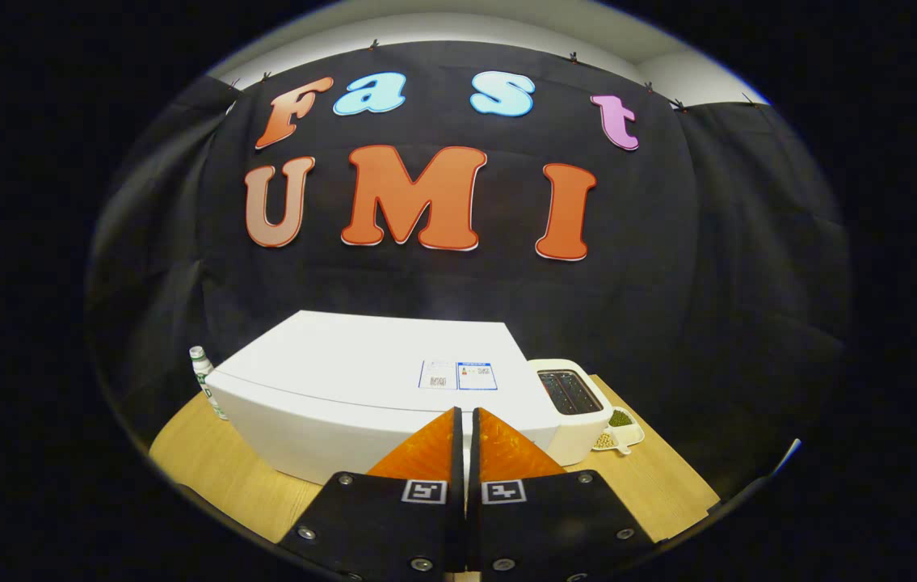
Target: Open the microwave, put the food inside, and close the microwave door.
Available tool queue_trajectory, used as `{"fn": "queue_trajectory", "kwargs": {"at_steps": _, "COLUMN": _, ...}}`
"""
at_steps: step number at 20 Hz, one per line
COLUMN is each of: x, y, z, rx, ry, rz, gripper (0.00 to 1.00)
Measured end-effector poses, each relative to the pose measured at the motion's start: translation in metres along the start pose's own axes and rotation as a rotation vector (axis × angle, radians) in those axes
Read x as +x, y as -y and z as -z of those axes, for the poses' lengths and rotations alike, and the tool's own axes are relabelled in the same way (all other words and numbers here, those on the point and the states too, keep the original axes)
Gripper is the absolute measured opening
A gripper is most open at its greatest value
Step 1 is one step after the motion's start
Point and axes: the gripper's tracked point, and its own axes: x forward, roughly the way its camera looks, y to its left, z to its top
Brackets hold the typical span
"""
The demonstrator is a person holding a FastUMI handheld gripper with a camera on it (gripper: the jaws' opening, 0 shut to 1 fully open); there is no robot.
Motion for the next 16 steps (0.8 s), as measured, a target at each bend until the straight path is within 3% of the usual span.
{"fn": "queue_trajectory", "kwargs": {"at_steps": 5, "x": -0.034, "y": 0.036, "z": -0.084, "rx": -0.002, "ry": 0.083, "rz": -0.015, "gripper": 0.09}}
{"fn": "queue_trajectory", "kwargs": {"at_steps": 7, "x": -0.050, "y": 0.040, "z": -0.115, "rx": -0.006, "ry": 0.128, "rz": -0.028, "gripper": 0.23}}
{"fn": "queue_trajectory", "kwargs": {"at_steps": 8, "x": -0.056, "y": 0.044, "z": -0.124, "rx": -0.002, "ry": 0.140, "rz": -0.034, "gripper": 0.38}}
{"fn": "queue_trajectory", "kwargs": {"at_steps": 9, "x": -0.062, "y": 0.048, "z": -0.133, "rx": 0.002, "ry": 0.149, "rz": -0.032, "gripper": 0.46}}
{"fn": "queue_trajectory", "kwargs": {"at_steps": 12, "x": -0.072, "y": 0.062, "z": -0.153, "rx": 0.030, "ry": 0.175, "rz": -0.024, "gripper": 0.92}}
{"fn": "queue_trajectory", "kwargs": {"at_steps": 13, "x": -0.075, "y": 0.064, "z": -0.157, "rx": 0.047, "ry": 0.182, "rz": -0.028, "gripper": 0.98}}
{"fn": "queue_trajectory", "kwargs": {"at_steps": 16, "x": -0.078, "y": 0.068, "z": -0.160, "rx": 0.081, "ry": 0.195, "rz": -0.040, "gripper": 0.98}}
